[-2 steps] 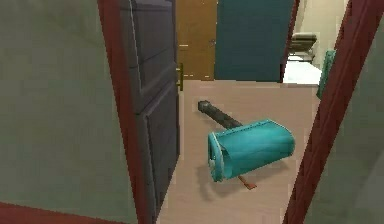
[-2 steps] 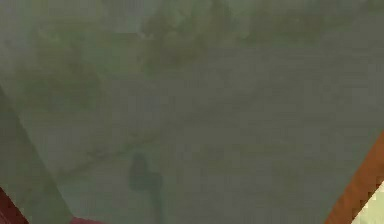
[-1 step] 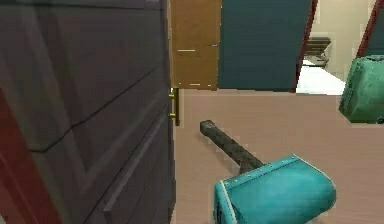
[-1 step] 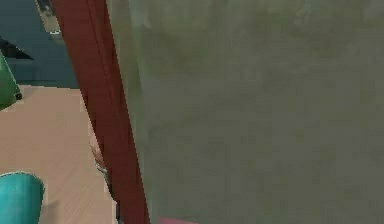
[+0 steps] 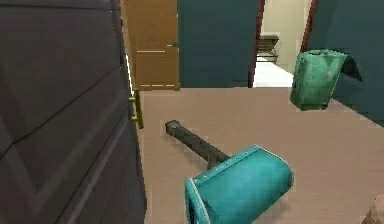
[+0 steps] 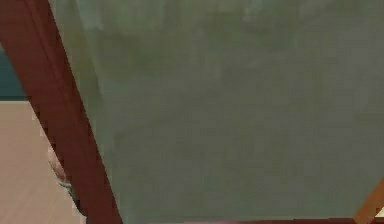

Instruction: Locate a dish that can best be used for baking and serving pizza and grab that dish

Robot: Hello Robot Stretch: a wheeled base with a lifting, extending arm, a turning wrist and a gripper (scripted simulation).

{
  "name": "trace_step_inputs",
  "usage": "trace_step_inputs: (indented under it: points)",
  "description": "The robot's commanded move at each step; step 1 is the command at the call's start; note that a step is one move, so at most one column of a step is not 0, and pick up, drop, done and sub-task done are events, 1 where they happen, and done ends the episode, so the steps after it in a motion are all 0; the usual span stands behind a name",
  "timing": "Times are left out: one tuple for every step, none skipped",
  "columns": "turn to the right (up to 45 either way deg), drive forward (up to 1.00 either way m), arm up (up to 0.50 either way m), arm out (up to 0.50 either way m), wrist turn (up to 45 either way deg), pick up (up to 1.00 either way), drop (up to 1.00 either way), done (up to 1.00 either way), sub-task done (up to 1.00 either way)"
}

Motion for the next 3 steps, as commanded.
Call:
trace_step_inputs:
  points:
    - [3.0,0.0,0.0,0.0,0.0,0.0,0.0,0.0,0.0]
    - [0.0,1.0,0.0,0.0,0.0,0.0,0.0,0.0,0.0]
    - [0.0,1.0,0.0,0.0,0.0,0.0,0.0,0.0,0.0]
